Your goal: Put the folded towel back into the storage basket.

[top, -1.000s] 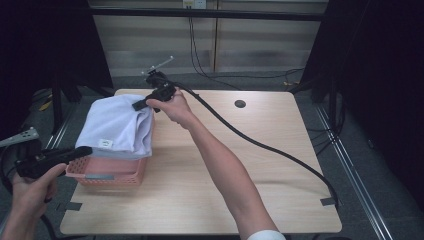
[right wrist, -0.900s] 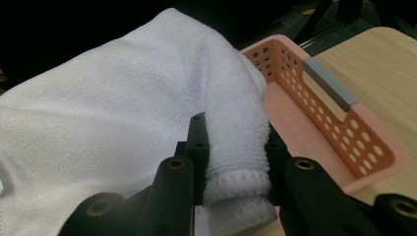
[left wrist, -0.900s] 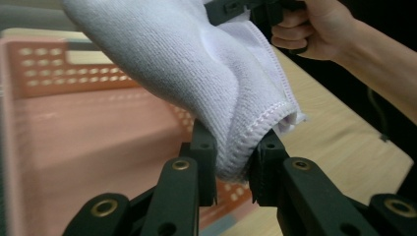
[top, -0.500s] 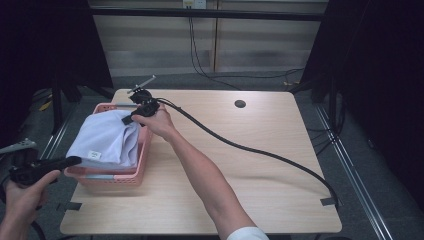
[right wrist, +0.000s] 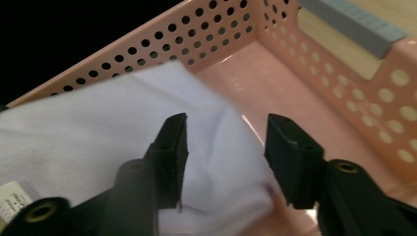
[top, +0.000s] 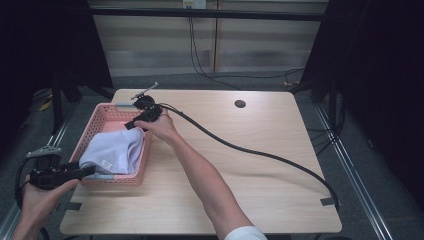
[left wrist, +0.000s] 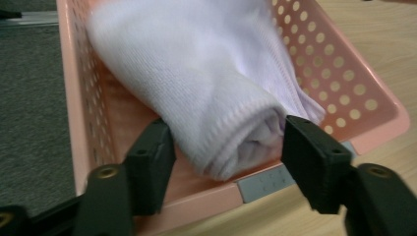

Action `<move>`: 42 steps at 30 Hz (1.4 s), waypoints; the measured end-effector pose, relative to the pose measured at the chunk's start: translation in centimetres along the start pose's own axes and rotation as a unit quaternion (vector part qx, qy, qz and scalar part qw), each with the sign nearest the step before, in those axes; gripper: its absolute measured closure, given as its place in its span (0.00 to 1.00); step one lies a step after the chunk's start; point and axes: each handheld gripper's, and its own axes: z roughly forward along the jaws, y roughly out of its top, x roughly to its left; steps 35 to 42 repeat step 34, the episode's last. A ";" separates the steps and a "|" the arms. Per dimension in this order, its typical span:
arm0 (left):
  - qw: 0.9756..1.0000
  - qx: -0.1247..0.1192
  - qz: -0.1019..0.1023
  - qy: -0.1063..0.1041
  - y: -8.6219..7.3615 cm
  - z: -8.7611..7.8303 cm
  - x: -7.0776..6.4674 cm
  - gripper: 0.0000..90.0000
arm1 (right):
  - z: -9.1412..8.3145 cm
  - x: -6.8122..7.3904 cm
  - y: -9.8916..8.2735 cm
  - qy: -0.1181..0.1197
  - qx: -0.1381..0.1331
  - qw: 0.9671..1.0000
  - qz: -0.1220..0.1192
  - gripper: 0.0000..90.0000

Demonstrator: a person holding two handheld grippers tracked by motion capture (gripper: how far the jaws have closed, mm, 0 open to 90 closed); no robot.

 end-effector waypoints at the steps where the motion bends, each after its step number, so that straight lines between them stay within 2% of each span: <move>1: 1.000 -0.006 0.001 -0.003 0.1 -0.2 0.0 0.35 | -0.3 0.0 0.0 0.000 -0.003 1.000 0.001 0.54; 4: 1.000 -0.026 0.003 -0.005 0.6 -0.7 -0.5 0.34 | -1.3 -0.1 0.2 0.000 -0.022 1.000 -0.004 0.45; 5: 0.999 -0.038 0.010 -0.010 0.8 -0.8 -1.0 0.32 | -1.6 -0.2 0.2 0.004 -0.027 1.000 -0.007 0.44; 7: 0.999 -0.046 0.011 -0.012 1.0 -0.7 -1.9 0.33 | -2.9 0.0 0.1 0.008 -0.033 0.999 -0.020 0.40; 9: 0.998 -0.053 0.012 -0.022 1.2 -0.3 -3.0 0.34 | -4.2 0.2 -0.2 0.015 -0.044 0.998 -0.032 0.41; 11: 0.998 -0.063 0.016 -0.025 1.3 0.0 -4.1 0.35 | -5.7 0.3 -0.8 0.010 -0.050 0.998 -0.041 0.40; 13: 0.996 -0.074 0.018 -0.051 1.5 0.2 -5.3 0.35 | -7.3 0.2 -1.5 0.015 -0.065 0.997 -0.045 0.41; 18: 0.994 -0.081 0.040 -0.061 1.6 0.9 -8.4 0.40 | -11.3 -0.3 -3.5 -0.006 -0.082 0.995 -0.051 0.43; 19: 0.993 -0.082 0.043 -0.071 1.5 1.1 -9.1 0.40 | -12.0 -0.3 -3.9 -0.004 -0.085 0.995 -0.053 0.44; 21: 0.992 -0.088 0.043 -0.081 1.1 1.5 -10.5 0.40 | -13.5 -0.2 -4.9 -0.011 -0.094 0.994 -0.055 0.44; 23: 0.991 -0.078 0.050 -0.094 0.6 2.2 -11.8 0.41 | -14.9 -0.1 -6.1 -0.015 -0.101 0.993 -0.056 0.44; 25: 0.991 -0.078 0.056 -0.093 0.0 2.7 -13.3 0.41 | -16.2 -0.1 -7.5 -0.020 -0.101 0.993 -0.055 0.44; 27: 0.989 -0.086 0.060 -0.105 -0.8 3.0 -14.7 0.41 | -17.4 -0.1 -8.9 -0.023 -0.103 0.993 -0.055 0.44; 30: 0.988 -0.079 0.065 -0.116 -2.0 3.7 -16.6 0.41 | -19.3 -0.1 -11.0 -0.033 -0.111 0.992 -0.053 0.44; 32: 0.987 -0.082 0.070 -0.116 -2.8 4.2 -17.6 0.39 | -20.5 0.1 -12.1 -0.042 -0.116 0.991 -0.052 0.42; 34: 0.988 -0.062 0.064 -0.128 -3.4 5.1 -18.3 0.37 | -21.7 0.3 -13.3 -0.054 -0.118 0.990 -0.056 0.41; 42: 0.988 -0.062 0.064 -0.128 -3.4 5.1 -18.3 0.37 | -21.7 0.3 -13.3 -0.054 -0.118 0.990 -0.056 0.41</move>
